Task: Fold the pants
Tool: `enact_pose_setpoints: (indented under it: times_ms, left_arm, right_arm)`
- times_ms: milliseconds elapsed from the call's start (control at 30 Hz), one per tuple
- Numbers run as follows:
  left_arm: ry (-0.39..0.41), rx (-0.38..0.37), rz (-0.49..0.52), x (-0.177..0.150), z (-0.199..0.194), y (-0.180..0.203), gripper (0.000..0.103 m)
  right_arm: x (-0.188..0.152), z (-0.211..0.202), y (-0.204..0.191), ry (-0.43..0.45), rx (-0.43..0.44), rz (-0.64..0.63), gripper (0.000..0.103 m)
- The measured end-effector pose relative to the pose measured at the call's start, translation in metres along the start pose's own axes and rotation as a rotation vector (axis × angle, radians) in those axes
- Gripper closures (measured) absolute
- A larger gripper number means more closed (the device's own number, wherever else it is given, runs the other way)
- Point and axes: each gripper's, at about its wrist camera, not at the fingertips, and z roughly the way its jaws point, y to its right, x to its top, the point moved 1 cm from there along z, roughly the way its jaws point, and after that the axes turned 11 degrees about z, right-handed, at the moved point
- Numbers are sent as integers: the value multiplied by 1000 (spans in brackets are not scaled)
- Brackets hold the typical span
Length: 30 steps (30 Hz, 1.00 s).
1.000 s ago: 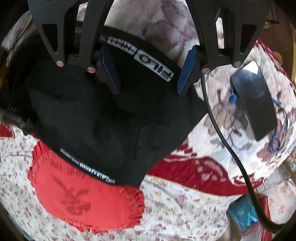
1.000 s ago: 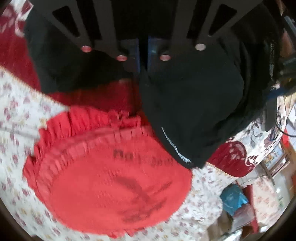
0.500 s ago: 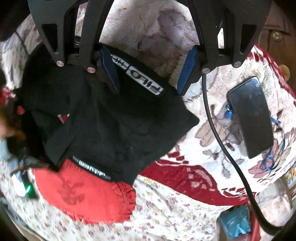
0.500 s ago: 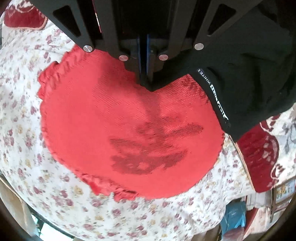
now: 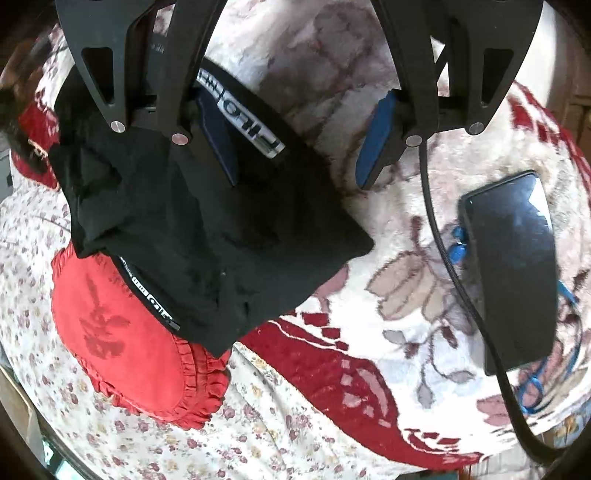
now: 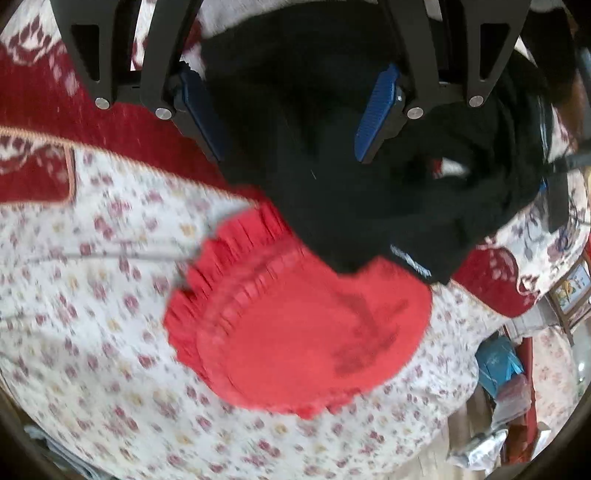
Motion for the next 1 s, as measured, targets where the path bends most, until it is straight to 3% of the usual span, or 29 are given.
enact_pose_setpoints:
  times_ms: [100,200,233,300,333,367,467,567,667,700,733,800,833,867,900,1000]
  left_arm:
    - [-12,-10,1,3,7,6,37]
    - [-18,-7,8,5,11,11,37]
    - [-22,-4,12,5,13,12,37]
    - [-28,-3,19,7,16,12,37]
    - [-29,-5,22,7,17,12,37]
    - [-31,-7,25,8,18,12,36]
    - [-34,-16,23,9,20,11,35]
    - [-35,-16,21,10,21,13,35]
    - [-37,-16,15,10,22,16,33]
    - [-39,-17,12,10,22,16,32]
    - [-40,-16,11,9,22,17,32]
    - [-42,-16,18,9,23,20,31]
    - [-45,-17,22,10,24,20,30]
    - [-49,-23,23,11,25,20,29]
    - [-53,-29,21,11,26,20,29]
    - [-58,-60,-3,16,29,16,29]
  right_arm:
    - [-6,17,3,-53,35,-36,29]
    - [6,43,3,-51,-46,-71,29]
    - [11,51,3,-47,-31,-72,29]
    - [14,68,6,-113,42,-52,55]
    - [17,79,5,-173,88,-46,88]
    - [17,79,6,-184,94,-53,95]
    - [39,70,0,-110,69,-126,96]
    - [86,58,-7,43,-57,-170,96]
    - [115,65,-15,168,-98,-191,92]
    - [119,77,-19,176,-131,-216,89]
    - [120,87,-22,130,-147,-222,85]
    - [115,86,-18,75,-131,-200,80]
    - [109,75,-11,87,-117,-172,67]
    - [104,66,-3,96,-117,-141,48]
    - [92,49,15,104,-122,-70,42]
    - [42,14,57,33,-21,116,40]
